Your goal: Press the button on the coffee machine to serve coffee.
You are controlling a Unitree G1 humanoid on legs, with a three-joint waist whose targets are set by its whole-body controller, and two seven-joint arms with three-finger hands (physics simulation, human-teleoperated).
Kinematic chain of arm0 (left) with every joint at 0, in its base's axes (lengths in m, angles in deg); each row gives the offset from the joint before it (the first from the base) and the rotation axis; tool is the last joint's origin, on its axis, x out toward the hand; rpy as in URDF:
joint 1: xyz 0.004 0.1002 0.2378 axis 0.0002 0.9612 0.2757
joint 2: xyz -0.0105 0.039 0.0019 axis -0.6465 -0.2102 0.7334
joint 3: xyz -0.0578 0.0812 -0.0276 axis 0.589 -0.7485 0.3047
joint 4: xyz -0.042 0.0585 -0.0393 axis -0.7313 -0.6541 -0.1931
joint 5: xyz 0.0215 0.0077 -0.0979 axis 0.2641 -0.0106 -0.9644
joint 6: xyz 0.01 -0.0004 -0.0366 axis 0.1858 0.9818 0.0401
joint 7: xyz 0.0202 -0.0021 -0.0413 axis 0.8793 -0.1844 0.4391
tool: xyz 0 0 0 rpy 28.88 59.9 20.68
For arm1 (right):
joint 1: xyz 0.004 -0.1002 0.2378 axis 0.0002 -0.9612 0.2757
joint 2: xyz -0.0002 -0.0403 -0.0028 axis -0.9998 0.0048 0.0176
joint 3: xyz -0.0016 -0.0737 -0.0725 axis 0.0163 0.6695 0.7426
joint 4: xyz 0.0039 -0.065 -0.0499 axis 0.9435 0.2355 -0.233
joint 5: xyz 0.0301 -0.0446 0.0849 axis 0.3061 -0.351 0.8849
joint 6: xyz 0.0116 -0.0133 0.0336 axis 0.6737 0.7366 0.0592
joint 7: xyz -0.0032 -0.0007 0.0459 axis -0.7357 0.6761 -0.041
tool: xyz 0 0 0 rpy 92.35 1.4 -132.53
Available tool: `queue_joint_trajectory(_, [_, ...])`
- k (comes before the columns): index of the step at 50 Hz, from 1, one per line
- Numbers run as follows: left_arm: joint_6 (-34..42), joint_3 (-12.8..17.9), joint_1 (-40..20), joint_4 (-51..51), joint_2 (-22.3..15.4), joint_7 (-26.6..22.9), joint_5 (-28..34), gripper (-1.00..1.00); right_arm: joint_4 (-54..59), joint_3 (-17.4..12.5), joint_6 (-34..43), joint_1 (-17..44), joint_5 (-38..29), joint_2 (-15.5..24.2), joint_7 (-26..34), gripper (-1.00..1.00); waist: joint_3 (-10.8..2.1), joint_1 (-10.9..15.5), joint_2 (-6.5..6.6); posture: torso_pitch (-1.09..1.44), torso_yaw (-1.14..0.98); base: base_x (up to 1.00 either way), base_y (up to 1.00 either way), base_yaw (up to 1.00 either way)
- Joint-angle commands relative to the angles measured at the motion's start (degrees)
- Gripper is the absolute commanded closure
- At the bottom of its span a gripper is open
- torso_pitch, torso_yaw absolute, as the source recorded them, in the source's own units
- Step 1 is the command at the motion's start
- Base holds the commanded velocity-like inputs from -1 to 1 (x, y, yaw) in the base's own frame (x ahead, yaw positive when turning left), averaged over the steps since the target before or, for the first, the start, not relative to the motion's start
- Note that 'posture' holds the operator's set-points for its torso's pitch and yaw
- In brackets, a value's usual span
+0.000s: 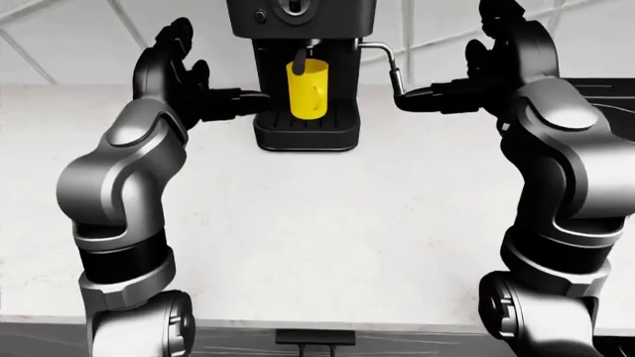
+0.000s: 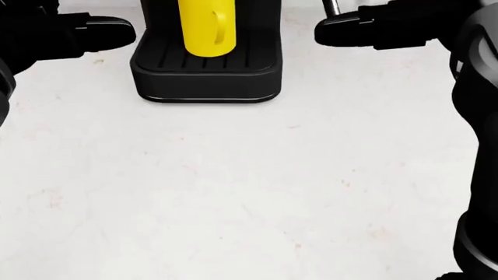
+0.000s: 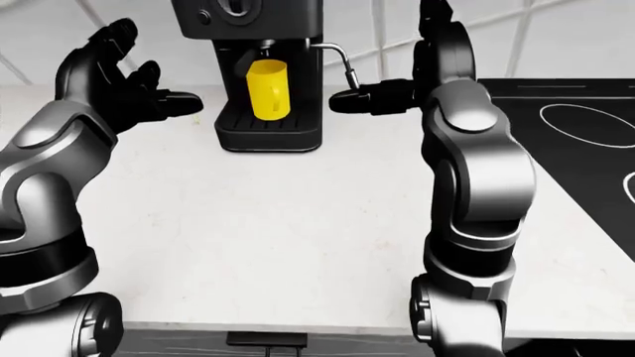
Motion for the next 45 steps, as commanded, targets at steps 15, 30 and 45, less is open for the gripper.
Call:
queue_joint_trajectory(15, [-1.41, 0.42, -2.70, 1.69, -0.79, 0.19, -0.36, -1.00, -1.44, -0.53, -0.90, 2.89, 0.03, 1.20, 0.03, -1.00, -6.35, 0.00, 0.07, -0.22, 0.00, 0.00, 0.00, 0.00])
queue_joint_trajectory(30, [-0.47, 0.26, -3.35, 2.49, -0.70, 0.40, -0.66, -1.00, -1.77, -0.60, -1.32, 1.96, 0.17, 0.67, -0.15, -1.00, -10.89, -0.09, 0.21, -0.32, 0.00, 0.00, 0.00, 0.00])
queue_joint_trajectory(45, [-1.20, 0.13, -3.67, 1.80, -0.55, -0.31, 0.32, -1.00, -1.24, -0.60, -1.56, 2.40, 0.65, 0.78, -0.52, -1.00, -15.60, 0.12, 0.23, -0.41, 0.00, 0.00, 0.00, 0.00])
